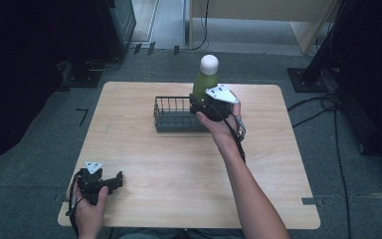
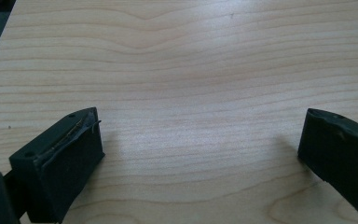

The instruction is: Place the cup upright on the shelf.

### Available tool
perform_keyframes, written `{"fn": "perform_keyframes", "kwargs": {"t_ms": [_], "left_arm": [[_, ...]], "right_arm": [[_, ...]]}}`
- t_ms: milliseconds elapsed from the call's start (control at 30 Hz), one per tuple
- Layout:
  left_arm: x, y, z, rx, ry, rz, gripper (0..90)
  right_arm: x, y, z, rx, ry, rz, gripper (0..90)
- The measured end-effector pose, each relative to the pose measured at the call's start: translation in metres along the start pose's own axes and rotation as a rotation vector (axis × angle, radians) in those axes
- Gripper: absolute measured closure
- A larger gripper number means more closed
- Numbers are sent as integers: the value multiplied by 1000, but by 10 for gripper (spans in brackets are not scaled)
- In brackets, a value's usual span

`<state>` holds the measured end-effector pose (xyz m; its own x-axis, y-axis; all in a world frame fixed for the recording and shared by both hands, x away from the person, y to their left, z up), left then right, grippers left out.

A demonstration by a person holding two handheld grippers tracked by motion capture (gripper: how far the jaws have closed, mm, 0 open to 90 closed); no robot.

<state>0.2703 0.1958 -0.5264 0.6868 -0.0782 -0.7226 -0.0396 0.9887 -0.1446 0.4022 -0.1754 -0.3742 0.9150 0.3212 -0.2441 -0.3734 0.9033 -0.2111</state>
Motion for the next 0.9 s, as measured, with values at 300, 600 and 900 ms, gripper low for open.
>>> {"fn": "perform_keyframes", "kwargs": {"t_ms": [300,600,900], "left_arm": [[0,0,0,1,0,0,1],[0,0,0,0,0,0,1],[0,0,0,0,0,0,1]], "right_arm": [[25,-6,-3,5,36,-30,201],[42,-2,-17,24,83,-14,202],[53,3,-30,32,120,2,202]]}}
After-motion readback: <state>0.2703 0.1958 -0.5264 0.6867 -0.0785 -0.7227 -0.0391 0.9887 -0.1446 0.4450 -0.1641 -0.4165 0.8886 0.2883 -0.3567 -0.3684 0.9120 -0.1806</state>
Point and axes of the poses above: each handheld gripper's, and its own axes: x roughly forward along the jaws, z roughly out of its top, y roughly to its left, the point moved 1 cm from there along x, roughly forward along the jaws, and after that the axes turned 13 degrees about -x, right-handed, at the moved point
